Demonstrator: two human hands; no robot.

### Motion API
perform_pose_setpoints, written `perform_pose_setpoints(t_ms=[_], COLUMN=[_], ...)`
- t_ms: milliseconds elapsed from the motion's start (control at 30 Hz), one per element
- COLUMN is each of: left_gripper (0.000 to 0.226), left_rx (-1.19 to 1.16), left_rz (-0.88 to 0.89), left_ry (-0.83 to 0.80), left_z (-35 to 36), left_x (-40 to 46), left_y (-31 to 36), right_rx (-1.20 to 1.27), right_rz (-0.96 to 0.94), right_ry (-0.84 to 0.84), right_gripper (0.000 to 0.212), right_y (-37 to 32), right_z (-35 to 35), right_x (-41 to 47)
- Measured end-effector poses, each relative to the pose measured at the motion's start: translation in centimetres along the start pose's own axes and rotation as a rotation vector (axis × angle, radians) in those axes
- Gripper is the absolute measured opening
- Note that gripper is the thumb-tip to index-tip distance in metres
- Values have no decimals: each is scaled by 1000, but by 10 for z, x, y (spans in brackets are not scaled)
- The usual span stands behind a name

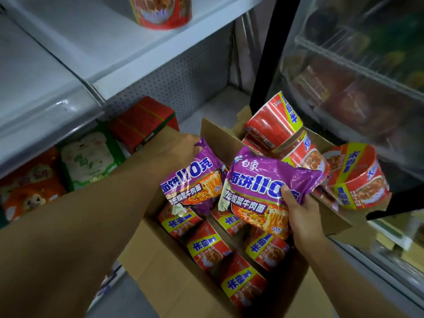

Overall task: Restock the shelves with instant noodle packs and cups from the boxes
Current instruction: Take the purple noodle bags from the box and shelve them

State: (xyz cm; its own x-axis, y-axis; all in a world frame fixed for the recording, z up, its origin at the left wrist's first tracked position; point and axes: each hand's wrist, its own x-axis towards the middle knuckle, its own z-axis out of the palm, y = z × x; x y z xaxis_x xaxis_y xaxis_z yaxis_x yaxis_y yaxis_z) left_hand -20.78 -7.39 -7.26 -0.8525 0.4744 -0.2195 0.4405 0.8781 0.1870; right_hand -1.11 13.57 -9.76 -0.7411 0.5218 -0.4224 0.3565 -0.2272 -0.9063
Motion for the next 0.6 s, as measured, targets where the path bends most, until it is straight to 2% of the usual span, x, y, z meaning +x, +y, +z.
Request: perform_pose_setpoints(t_ms=[133, 200, 367, 600], left_gripper=[29, 30, 17, 34], left_rx=[-64, -79, -241, -425], left_rz=[-34, -66, -182, -222], left_ry=[-74, -58, -7, 2], left_z=[5, 13, 33, 51], left_x=[22, 29, 45, 38], left_y=[13, 15, 15, 15], right_rx=[-18, -23, -33, -47], right_rz=[13, 22, 20, 35], right_ry=[-17, -25, -38, -40], right_gripper=[17, 20, 17, 21], right_y=[8, 11, 14, 13], right_z=[5, 7, 10, 12], right_x=[12, 16, 24, 27])
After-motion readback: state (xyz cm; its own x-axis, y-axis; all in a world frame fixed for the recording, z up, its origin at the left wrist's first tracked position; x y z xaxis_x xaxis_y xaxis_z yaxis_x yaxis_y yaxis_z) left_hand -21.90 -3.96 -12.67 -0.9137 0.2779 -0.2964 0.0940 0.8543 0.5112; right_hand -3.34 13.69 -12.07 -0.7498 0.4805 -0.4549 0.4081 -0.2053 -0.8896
